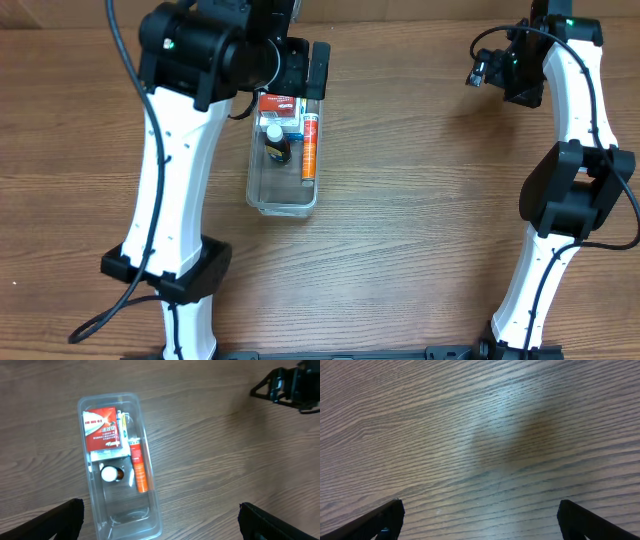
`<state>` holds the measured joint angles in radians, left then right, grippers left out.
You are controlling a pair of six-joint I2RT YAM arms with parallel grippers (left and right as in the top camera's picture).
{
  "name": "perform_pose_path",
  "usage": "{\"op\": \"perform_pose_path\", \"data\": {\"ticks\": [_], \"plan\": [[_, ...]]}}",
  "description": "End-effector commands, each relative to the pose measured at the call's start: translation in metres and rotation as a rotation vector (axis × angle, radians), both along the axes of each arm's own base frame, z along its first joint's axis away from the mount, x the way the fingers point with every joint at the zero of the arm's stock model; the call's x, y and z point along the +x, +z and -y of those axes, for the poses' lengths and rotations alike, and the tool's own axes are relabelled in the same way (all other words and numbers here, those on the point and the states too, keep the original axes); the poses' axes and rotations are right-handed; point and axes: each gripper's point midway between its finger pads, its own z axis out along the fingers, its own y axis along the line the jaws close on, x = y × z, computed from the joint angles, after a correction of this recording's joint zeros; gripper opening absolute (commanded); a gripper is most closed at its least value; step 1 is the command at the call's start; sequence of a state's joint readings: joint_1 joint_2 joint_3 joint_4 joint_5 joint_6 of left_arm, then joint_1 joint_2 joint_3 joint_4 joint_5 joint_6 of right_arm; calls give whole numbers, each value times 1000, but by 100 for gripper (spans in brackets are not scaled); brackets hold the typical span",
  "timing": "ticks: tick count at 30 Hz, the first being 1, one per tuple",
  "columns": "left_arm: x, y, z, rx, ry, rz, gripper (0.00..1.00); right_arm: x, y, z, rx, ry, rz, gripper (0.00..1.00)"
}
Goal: Pack container
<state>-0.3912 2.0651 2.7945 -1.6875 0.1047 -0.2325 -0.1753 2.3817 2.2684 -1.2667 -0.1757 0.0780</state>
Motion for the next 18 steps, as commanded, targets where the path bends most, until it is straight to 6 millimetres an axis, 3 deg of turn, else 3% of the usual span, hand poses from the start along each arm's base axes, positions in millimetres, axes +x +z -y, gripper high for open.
{"op": "perform_pose_path", "data": {"ticks": [1,5,8,10,14,18], "plan": [[-22,44,-13,-18,-19,122,100,6,15,0,-8,-1,41,100],[-32,67,-53,125,76,236,100,6,15,0,-8,-2,41,100],[-44,69,-68,148,104,235,100,6,15,0,-8,-1,41,100],[-38,67,-78,126,135,250,100,6,15,0,-8,-1,41,100],[-19,49,-95,-14,161,304,100,6,15,0,-8,-1,41,100],[-12,7,-120,-67,209,365,100,6,15,0,-8,-1,41,100]]}}
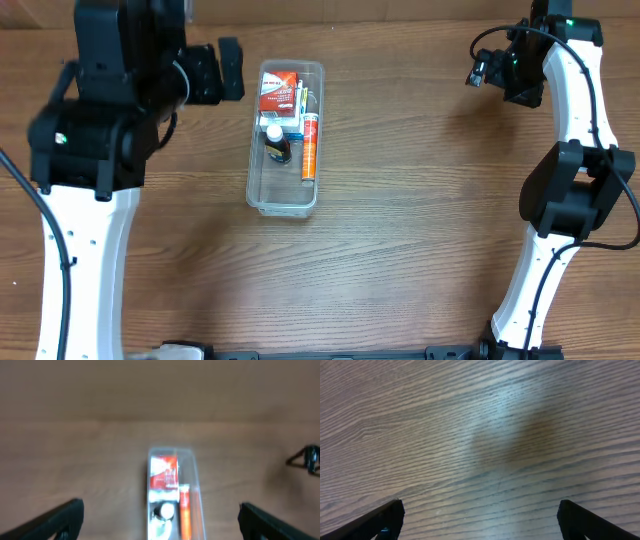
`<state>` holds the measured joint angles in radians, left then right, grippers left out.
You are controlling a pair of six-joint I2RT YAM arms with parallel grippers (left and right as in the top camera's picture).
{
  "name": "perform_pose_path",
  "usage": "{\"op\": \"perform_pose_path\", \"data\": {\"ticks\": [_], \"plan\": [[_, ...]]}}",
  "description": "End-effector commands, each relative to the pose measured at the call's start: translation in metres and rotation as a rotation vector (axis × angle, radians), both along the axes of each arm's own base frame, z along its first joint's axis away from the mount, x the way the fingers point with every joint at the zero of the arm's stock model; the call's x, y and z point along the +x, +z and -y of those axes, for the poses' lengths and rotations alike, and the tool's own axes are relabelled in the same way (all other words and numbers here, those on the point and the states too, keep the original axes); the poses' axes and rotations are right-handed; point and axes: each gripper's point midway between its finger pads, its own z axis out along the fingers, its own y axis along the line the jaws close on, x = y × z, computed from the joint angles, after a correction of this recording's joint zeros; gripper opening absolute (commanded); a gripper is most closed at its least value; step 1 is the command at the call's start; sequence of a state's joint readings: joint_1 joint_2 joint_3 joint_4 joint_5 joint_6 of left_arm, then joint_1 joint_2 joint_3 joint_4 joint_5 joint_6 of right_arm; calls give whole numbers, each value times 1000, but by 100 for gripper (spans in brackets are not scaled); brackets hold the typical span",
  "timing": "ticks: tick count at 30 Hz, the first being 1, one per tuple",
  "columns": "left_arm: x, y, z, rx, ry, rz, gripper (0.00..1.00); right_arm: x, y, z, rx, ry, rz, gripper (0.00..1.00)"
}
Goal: Pack container
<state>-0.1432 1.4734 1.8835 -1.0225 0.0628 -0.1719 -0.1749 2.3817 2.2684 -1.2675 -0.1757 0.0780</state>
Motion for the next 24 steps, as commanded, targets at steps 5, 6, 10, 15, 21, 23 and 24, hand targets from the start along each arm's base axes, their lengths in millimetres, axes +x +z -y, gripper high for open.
{"op": "perform_pose_path", "data": {"ticks": [5,6,10,15,21,23,24], "plan": [[-22,-91,-17,-10,-23,101,100,6,15,1,-8,-2,41,100],[-26,-109,-17,5,-33,132,100,6,15,1,-8,-2,42,100],[-48,-156,-22,15,-19,260,100,6,15,1,-8,-2,41,100],[-93,-201,-26,27,-19,416,100,6,15,1,-8,-2,41,100],[-126,-207,-35,31,22,578,100,6,15,1,-8,-2,42,100],[-132,-213,-40,31,34,602,100,6,15,1,-8,-2,41,100],[-133,-216,-41,29,36,602,100,6,15,1,-8,-2,42,100]]}}
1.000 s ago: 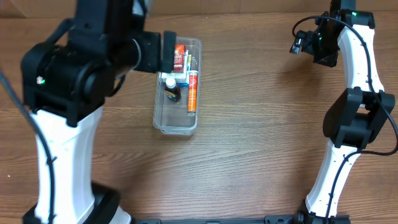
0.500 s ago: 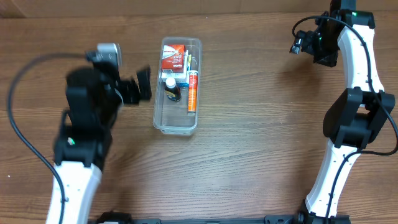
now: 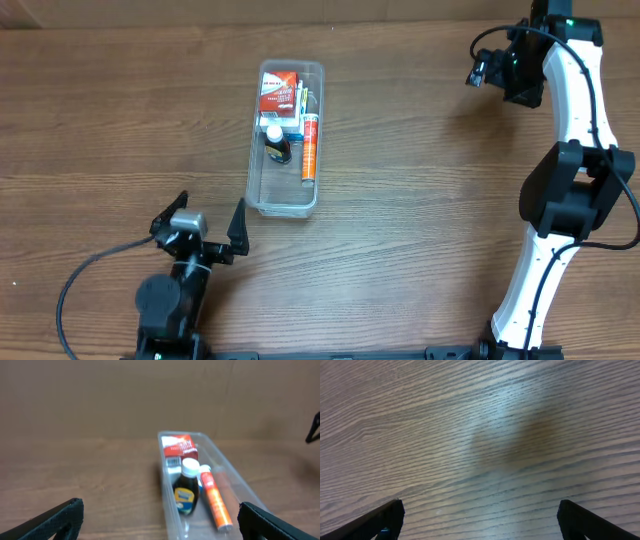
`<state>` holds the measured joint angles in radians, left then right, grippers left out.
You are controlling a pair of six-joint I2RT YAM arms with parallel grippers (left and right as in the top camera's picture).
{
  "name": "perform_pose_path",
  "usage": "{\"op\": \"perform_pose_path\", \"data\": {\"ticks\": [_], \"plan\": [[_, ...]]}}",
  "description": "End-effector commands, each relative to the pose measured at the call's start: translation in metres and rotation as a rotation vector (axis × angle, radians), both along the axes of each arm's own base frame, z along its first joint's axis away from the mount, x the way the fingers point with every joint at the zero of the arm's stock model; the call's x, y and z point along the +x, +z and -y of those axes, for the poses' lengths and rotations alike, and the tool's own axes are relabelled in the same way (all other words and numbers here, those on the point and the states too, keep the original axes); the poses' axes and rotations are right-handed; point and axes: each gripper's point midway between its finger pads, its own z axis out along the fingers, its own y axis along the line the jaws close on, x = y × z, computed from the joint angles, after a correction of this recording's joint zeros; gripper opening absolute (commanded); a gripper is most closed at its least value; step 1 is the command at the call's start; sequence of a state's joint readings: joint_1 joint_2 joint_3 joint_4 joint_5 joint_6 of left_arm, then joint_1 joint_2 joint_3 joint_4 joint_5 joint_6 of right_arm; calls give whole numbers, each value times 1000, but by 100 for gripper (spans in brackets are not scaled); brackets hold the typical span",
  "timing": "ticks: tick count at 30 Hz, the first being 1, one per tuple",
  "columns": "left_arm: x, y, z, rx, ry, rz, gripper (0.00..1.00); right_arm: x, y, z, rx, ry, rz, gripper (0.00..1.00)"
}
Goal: Pack container
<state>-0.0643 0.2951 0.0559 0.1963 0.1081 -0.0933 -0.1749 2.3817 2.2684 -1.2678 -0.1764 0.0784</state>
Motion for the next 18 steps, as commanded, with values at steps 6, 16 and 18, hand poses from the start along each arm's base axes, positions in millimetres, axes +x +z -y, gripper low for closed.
{"op": "perform_pose_path", "data": {"ticks": [6,16,18], "plan": [[-16,-28,-27,33,100,-49,100,6,15,1,-9,-2,42,100],[-17,-21,-29,63,104,-16,100,6,15,1,-9,-2,42,100],[-17,-21,-29,63,104,-16,100,6,15,1,-9,-2,42,100]]}}
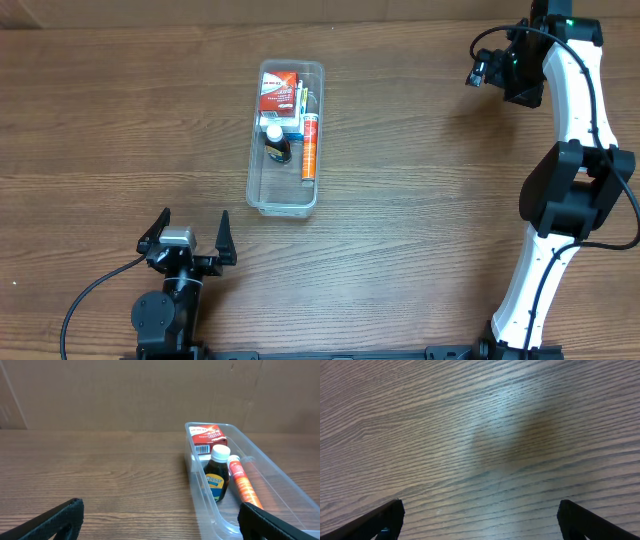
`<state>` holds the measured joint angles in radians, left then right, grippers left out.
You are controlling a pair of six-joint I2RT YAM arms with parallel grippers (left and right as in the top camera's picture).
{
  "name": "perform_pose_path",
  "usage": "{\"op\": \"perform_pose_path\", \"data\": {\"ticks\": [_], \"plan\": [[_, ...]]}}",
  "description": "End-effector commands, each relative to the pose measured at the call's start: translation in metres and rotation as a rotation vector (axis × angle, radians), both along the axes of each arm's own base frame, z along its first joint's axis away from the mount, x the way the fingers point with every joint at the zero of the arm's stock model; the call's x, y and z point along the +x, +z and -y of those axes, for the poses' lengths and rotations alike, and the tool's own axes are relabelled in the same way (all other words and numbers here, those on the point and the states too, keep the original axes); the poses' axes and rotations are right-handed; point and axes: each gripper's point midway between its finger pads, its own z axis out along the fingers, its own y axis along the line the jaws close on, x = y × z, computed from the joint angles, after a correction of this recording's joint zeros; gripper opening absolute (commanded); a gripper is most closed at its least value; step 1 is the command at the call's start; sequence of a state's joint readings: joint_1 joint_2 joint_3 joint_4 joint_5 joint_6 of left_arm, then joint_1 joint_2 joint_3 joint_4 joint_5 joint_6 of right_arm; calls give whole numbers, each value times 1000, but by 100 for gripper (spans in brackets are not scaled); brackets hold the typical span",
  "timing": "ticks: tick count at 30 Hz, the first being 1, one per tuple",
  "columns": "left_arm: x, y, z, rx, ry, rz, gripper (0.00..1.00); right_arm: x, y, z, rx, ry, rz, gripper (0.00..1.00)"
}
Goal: Pack container
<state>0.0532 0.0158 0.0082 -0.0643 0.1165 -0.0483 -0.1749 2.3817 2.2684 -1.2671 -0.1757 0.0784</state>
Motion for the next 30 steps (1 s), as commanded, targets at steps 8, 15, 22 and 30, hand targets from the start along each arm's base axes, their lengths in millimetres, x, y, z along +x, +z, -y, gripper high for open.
{"op": "perform_pose_path", "data": {"ticks": [8,15,22,30], "plan": [[0,0,0,19,-2,7,100,6,15,1,-8,-2,41,100],[0,0,0,19,-2,7,100,7,61,-25,-21,47,132,100],[0,0,0,19,-2,7,100,-43,248,-89,-172,144,519,100],[0,0,0,19,-2,7,100,-125,418,-114,-142,153,1094,100]]}}
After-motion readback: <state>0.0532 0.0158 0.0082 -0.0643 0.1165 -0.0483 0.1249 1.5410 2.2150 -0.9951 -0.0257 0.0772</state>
